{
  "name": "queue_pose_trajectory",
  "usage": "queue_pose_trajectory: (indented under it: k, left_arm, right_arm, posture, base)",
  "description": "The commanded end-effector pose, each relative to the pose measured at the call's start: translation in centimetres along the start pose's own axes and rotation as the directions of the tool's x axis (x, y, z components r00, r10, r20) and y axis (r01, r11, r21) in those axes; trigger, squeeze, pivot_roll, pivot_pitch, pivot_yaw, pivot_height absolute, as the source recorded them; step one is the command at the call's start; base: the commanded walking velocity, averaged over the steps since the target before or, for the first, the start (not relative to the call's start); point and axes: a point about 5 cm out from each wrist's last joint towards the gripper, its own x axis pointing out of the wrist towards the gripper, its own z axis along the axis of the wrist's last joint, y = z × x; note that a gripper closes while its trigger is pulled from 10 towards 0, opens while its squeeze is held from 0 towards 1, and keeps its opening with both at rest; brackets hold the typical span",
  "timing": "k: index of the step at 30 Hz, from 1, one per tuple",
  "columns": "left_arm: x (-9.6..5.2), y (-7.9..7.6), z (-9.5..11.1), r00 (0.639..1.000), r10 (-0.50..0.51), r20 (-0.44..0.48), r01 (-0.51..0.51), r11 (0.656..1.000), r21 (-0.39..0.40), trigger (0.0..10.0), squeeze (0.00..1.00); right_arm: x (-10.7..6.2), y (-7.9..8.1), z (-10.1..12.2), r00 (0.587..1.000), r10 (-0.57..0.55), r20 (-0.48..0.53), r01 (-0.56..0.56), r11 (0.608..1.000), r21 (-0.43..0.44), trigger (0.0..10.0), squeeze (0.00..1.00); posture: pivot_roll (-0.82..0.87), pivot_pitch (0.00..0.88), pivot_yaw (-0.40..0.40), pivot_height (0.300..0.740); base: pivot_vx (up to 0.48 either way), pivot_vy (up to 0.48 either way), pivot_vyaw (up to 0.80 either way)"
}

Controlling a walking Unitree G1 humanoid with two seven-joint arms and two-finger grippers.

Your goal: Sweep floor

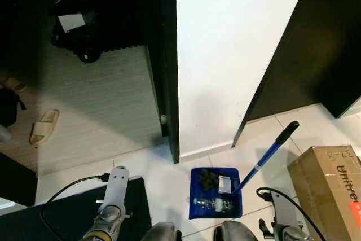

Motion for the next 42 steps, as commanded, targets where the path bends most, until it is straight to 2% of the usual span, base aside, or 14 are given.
queue_pose_trajectory:
  k: [1, 3, 6, 7, 10, 13, 16, 19, 25, 28, 30, 33, 37, 42]
  left_arm:
    - [-0.1, -0.5, -0.2, 1.000, -0.014, -0.009, 0.014, 1.000, -0.011, 10.0, 0.00]
    - [-0.1, -0.5, -0.2, 1.000, -0.014, -0.009, 0.014, 1.000, -0.011, 10.0, 0.00]
    - [-0.1, -0.6, -0.1, 0.999, -0.048, 0.023, 0.049, 0.997, -0.064, 10.0, 0.00]
    - [-0.2, -0.8, 0.1, 0.995, -0.081, 0.054, 0.086, 0.990, -0.108, 10.0, 0.00]
    - [-0.2, -0.9, 0.1, 0.995, -0.087, 0.058, 0.093, 0.989, -0.115, 10.0, 0.00]
    - [-0.2, -1.1, 0.3, 0.988, -0.124, 0.092, 0.137, 0.978, -0.159, 10.0, 0.00]
    - [-0.2, -1.2, 0.6, 0.983, -0.140, 0.115, 0.155, 0.979, -0.132, 10.0, 0.00]
    - [-0.2, -0.8, 0.8, 0.988, -0.084, 0.130, 0.095, 0.992, -0.082, 10.0, 0.00]
    - [-0.3, -0.6, 1.5, 0.977, -0.076, 0.200, 0.090, 0.994, -0.065, 10.0, 0.00]
    - [-0.4, -0.6, 1.6, 0.972, -0.088, 0.217, 0.105, 0.992, -0.069, 10.0, 0.00]
    - [-0.4, -0.9, 1.6, 0.966, -0.132, 0.220, 0.157, 0.983, -0.099, 10.0, 0.00]
    - [-0.4, -1.2, 1.7, 0.958, -0.185, 0.218, 0.208, 0.974, -0.088, 10.0, 0.00]
    - [-0.4, -1.2, 1.7, 0.956, -0.196, 0.216, 0.216, 0.974, -0.071, 10.0, 0.00]
    - [-0.5, -1.6, 1.7, 0.941, -0.248, 0.231, 0.274, 0.958, -0.089, 10.0, 0.00]
  right_arm:
    - [0.0, 0.1, -0.3, 1.000, 0.002, -0.010, -0.002, 1.000, -0.007, 10.0, 0.00]
    - [0.0, 0.1, -0.3, 1.000, 0.002, -0.010, -0.002, 1.000, -0.007, 10.0, 0.00]
    - [0.0, 0.2, -0.3, 1.000, 0.007, -0.010, -0.007, 1.000, -0.005, 10.0, 0.00]
    - [0.0, 0.3, -0.3, 1.000, 0.011, -0.010, -0.011, 1.000, -0.002, 10.0, 0.00]
    - [0.0, 0.3, -0.3, 1.000, 0.012, -0.010, -0.012, 1.000, -0.002, 10.0, 0.00]
    - [0.0, 0.4, -0.2, 1.000, 0.015, -0.011, -0.015, 1.000, 0.001, 10.0, 0.00]
    - [0.0, 0.4, -0.1, 1.000, 0.016, -0.011, -0.016, 1.000, 0.001, 10.0, 0.00]
    - [0.0, 0.4, 0.0, 1.000, 0.015, -0.010, -0.015, 1.000, 0.003, 10.0, 0.00]
    - [0.0, 0.4, 0.0, 1.000, 0.012, -0.010, -0.012, 1.000, 0.000, 10.0, 0.00]
    - [0.0, 0.3, 0.0, 1.000, 0.011, -0.009, -0.011, 1.000, 0.000, 10.0, 0.00]
    - [0.0, 0.3, 0.0, 1.000, 0.010, -0.009, -0.010, 1.000, 0.000, 10.0, 0.00]
    - [0.0, 0.3, 0.0, 1.000, 0.010, -0.010, -0.010, 1.000, -0.001, 10.0, 0.00]
    - [0.0, 0.3, 0.0, 1.000, 0.010, -0.011, -0.010, 1.000, -0.001, 10.0, 0.00]
    - [0.0, 0.3, -0.2, 1.000, 0.009, -0.013, -0.009, 1.000, -0.002, 10.0, 0.00]
  posture:
    - [0.06, 0.000, -0.023, 0.740]
    - [0.06, 0.000, -0.023, 0.740]
    - [0.06, 0.000, -0.018, 0.740]
    - [0.06, 0.000, -0.019, 0.740]
    - [0.06, 0.000, -0.019, 0.740]
    - [0.06, 0.000, -0.019, 0.740]
    - [0.06, 0.000, -0.018, 0.740]
    - [0.06, 0.000, -0.018, 0.740]
    - [0.06, 0.000, -0.016, 0.740]
    - [0.06, 0.000, -0.015, 0.740]
    - [0.06, 0.000, -0.015, 0.740]
    - [0.06, 0.000, -0.014, 0.740]
    - [0.06, 0.000, -0.012, 0.740]
    - [0.06, 0.000, -0.012, 0.740]
  base:
    - [0.000, 0.000, 0.00]
    - [0.000, 0.000, 0.00]
    - [0.000, 0.000, 0.00]
    - [0.000, 0.000, 0.00]
    - [0.000, 0.000, 0.00]
    - [0.000, 0.000, 0.00]
    - [0.000, 0.000, 0.00]
    - [0.000, 0.000, 0.00]
    - [0.000, 0.000, 0.00]
    - [0.000, 0.000, 0.00]
    - [0.000, 0.000, 0.00]
    - [0.000, 0.000, 0.00]
    - [0.000, 0.000, 0.00]
    - [0.000, 0.000, 0.00]
